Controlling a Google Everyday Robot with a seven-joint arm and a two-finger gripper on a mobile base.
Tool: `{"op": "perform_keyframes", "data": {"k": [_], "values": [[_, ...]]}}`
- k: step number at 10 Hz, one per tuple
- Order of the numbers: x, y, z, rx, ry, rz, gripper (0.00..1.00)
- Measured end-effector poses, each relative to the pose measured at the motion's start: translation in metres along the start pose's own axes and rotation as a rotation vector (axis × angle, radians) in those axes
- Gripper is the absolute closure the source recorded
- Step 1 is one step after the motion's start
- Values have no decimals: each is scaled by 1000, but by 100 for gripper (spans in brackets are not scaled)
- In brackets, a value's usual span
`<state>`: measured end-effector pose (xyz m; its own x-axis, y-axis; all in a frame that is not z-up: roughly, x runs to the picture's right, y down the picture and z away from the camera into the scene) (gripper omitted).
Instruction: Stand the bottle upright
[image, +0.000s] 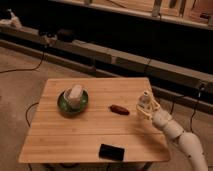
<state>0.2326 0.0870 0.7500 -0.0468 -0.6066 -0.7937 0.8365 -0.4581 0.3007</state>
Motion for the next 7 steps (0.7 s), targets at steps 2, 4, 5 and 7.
{"op": "perform_keyframes", "data": {"k": [2,4,5,7], "values": [[-6,35,-5,-77,-10,106,100],[-11,63,-6,-159,-60,190,100],[-13,67,-4,-182,-107,189,100],[-18,60,-3,-181,-174,162,100]]}}
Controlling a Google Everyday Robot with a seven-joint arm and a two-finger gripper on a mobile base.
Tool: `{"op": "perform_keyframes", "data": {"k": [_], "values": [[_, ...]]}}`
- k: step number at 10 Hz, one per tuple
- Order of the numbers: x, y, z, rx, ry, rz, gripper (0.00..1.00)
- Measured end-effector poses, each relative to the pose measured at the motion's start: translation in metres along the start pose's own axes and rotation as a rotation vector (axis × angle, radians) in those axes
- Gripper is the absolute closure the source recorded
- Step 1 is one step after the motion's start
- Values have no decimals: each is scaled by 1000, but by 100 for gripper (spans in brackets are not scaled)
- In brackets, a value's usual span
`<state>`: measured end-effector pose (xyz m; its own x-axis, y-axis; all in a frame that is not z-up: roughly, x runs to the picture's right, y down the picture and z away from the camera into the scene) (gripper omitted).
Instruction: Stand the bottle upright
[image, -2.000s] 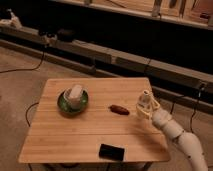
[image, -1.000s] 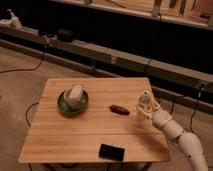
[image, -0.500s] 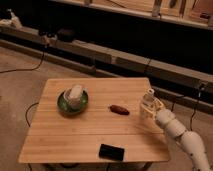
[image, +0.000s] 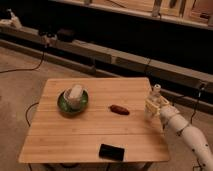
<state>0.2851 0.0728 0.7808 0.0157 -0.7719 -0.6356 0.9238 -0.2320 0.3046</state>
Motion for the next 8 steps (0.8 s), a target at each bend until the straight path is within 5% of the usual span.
{"op": "perform_keyframes", "data": {"k": [3,6,8], "values": [[1,-33,7,46,-30,-51,100],[11,-60,16,104,54,-86,100],[-1,-65,18,136,59,-91,100]]}}
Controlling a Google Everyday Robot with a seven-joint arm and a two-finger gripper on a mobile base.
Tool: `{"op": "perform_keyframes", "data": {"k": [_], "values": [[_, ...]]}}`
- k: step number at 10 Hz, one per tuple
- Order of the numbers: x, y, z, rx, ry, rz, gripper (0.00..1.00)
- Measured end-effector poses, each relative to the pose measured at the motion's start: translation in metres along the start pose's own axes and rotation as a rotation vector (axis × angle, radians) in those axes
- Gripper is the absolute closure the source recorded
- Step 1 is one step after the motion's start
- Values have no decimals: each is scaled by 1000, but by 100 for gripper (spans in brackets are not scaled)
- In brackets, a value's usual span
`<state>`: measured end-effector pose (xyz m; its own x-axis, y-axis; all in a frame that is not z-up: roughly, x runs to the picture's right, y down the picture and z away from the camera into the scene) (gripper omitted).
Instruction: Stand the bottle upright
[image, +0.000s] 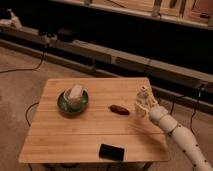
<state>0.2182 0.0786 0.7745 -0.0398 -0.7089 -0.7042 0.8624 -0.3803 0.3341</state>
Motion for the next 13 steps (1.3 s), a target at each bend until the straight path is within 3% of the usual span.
{"op": "perform_keyframes", "data": {"k": [2,5,10,13], "values": [[-20,0,-3,23,-27,1,100],[-32,6,-5,32,-42,5,97],[-28,8,-8,49,6,8,45],[-32,9,-10,60,9,5,21]]}}
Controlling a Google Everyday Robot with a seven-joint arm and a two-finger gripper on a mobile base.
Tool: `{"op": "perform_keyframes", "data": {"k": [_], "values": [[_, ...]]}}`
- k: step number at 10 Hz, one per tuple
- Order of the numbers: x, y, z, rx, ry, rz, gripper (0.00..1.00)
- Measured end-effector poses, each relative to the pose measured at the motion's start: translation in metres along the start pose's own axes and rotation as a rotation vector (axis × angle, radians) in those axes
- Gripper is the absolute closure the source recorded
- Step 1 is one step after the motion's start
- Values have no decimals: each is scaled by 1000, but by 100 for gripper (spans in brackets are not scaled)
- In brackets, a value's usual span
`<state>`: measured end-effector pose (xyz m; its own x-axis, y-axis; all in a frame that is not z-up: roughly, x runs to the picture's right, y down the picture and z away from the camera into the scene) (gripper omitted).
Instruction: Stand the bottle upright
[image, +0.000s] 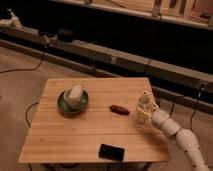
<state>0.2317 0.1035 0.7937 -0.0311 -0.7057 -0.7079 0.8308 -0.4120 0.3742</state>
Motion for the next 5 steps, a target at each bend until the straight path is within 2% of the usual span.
{"op": "perform_keyframes", "data": {"k": [2,5], "values": [[-3,-1,-1,7,-3,-2,20],[1,-1,0,14,15,5,20]]}}
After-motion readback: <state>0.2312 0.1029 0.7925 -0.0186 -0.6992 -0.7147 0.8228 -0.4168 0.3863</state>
